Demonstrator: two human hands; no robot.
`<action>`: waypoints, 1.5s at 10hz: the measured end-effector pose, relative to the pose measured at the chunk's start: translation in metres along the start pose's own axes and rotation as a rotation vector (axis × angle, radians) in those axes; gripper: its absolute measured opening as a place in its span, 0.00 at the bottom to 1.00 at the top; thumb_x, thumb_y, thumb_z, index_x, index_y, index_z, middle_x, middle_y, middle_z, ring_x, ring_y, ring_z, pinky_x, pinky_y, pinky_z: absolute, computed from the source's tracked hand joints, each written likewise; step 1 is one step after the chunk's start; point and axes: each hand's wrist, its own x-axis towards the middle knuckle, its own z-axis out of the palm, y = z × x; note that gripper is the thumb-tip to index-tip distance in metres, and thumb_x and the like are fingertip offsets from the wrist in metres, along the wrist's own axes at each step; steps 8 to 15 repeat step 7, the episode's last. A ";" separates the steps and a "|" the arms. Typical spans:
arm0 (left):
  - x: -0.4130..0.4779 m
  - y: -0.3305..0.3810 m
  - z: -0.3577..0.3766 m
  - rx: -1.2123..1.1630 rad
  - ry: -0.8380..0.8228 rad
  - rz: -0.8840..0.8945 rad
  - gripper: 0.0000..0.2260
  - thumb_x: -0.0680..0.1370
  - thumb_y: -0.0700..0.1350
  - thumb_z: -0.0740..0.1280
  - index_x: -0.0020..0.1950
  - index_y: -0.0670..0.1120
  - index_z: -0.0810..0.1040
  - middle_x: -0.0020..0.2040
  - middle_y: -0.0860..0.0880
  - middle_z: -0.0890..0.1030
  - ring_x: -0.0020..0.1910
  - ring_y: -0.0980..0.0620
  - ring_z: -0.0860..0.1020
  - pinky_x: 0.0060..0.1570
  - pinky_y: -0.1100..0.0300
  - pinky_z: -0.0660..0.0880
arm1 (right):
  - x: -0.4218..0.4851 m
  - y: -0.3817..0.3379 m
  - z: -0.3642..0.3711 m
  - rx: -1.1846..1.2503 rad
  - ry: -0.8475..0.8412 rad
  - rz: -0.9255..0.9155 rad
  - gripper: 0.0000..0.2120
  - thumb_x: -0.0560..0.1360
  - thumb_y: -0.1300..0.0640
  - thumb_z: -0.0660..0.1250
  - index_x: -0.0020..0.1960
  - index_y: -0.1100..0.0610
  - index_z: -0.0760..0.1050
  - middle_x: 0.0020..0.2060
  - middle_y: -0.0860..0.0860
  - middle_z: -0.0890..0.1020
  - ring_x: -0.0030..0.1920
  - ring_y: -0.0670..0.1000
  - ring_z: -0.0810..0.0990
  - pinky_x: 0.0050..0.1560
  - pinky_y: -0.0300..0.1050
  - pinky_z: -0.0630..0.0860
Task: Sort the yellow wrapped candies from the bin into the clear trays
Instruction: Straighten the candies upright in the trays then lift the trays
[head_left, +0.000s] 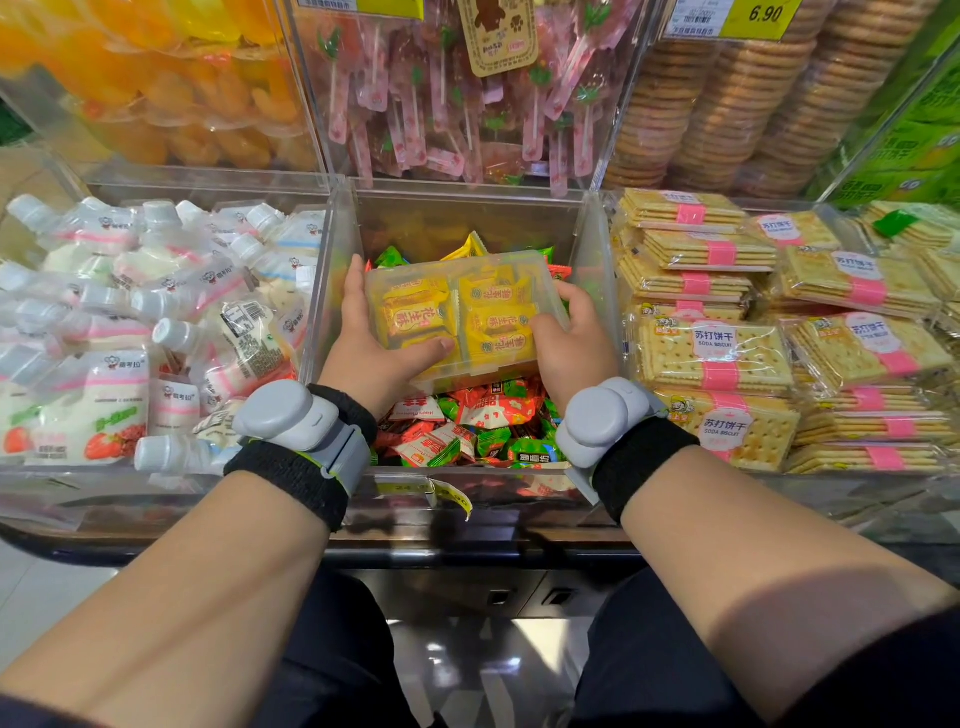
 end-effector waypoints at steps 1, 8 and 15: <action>0.000 -0.001 0.000 -0.008 0.006 -0.003 0.49 0.64 0.49 0.77 0.75 0.57 0.48 0.65 0.60 0.63 0.52 0.74 0.66 0.42 0.86 0.63 | 0.000 -0.001 0.001 0.000 0.016 -0.008 0.16 0.74 0.52 0.58 0.61 0.42 0.67 0.40 0.49 0.79 0.34 0.52 0.75 0.30 0.43 0.68; -0.007 0.015 0.000 0.009 0.049 0.046 0.47 0.67 0.47 0.76 0.75 0.55 0.47 0.74 0.54 0.57 0.70 0.60 0.60 0.65 0.65 0.61 | 0.001 -0.003 0.005 -0.098 0.083 -0.177 0.25 0.74 0.56 0.59 0.71 0.50 0.60 0.71 0.51 0.65 0.68 0.53 0.64 0.67 0.50 0.62; -0.007 0.015 0.000 0.009 0.049 0.046 0.47 0.67 0.47 0.76 0.75 0.55 0.47 0.74 0.54 0.57 0.70 0.60 0.60 0.65 0.65 0.61 | 0.001 -0.003 0.005 -0.098 0.083 -0.177 0.25 0.74 0.56 0.59 0.71 0.50 0.60 0.71 0.51 0.65 0.68 0.53 0.64 0.67 0.50 0.62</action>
